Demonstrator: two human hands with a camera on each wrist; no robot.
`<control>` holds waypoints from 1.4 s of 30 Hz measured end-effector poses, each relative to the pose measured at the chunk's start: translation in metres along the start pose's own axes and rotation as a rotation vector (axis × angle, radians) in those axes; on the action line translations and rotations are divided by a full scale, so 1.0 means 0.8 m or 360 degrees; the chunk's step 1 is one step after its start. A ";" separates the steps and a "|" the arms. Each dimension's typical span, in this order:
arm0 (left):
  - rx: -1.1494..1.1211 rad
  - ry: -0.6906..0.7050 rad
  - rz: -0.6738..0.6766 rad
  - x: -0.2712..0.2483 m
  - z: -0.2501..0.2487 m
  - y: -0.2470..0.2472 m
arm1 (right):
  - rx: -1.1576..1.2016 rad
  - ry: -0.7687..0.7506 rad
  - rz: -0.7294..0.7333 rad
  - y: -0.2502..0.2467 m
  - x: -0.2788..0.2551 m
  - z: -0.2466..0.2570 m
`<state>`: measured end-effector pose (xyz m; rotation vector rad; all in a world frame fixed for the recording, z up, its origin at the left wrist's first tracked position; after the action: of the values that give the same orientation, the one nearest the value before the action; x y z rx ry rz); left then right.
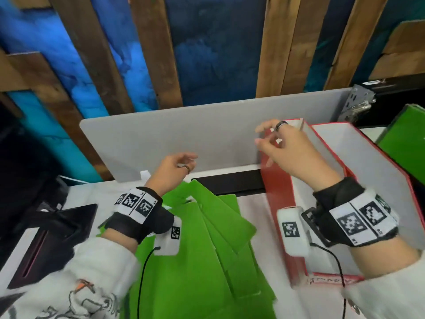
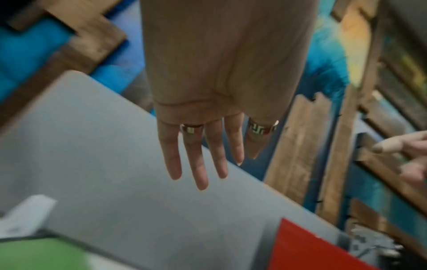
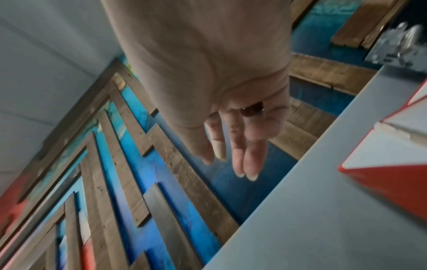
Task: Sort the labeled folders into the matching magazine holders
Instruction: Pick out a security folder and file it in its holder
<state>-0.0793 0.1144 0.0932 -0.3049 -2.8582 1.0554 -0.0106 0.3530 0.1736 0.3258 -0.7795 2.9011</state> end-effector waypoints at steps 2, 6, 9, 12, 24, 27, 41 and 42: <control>-0.0019 -0.0112 0.0034 -0.004 0.060 -0.016 | -0.0045 0.0054 0.0113 0.053 -0.001 -0.002; 0.0025 -0.0358 0.0145 -0.011 0.169 -0.023 | -0.0083 0.0266 0.0339 0.149 -0.010 -0.047; 0.0098 -0.0530 0.0281 -0.019 0.238 -0.020 | -0.0141 0.0503 0.0541 0.216 -0.029 -0.106; 0.0450 -0.0658 0.0450 -0.031 0.301 -0.014 | -0.0181 0.0730 0.0688 0.266 -0.055 -0.154; 0.0525 -0.0886 0.0358 -0.055 0.361 -0.016 | -0.0008 0.1306 0.0642 0.330 -0.113 -0.218; 0.0394 -0.0762 0.0303 -0.047 0.344 -0.009 | 0.0160 0.1349 0.0466 0.325 -0.115 -0.215; 0.0207 -0.0696 0.0578 -0.039 0.346 0.019 | 0.0176 0.0529 -0.0594 0.120 -0.051 -0.149; 0.0229 -0.0678 0.0603 -0.040 0.343 0.021 | 0.0119 0.0502 -0.0613 0.112 -0.052 -0.144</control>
<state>-0.0846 -0.0543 -0.1262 -0.7107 -3.1406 1.5525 -0.0062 0.3318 0.0233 0.0164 -0.4945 2.5324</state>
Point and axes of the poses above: each hand's wrist, its own x-axis towards the middle knuckle, its own y-axis out of the palm, z = x × y, the point moved 7 cm from there along x, towards the middle knuckle, and after that the axes turned 9 degrees about x, right-handed, at the moved point
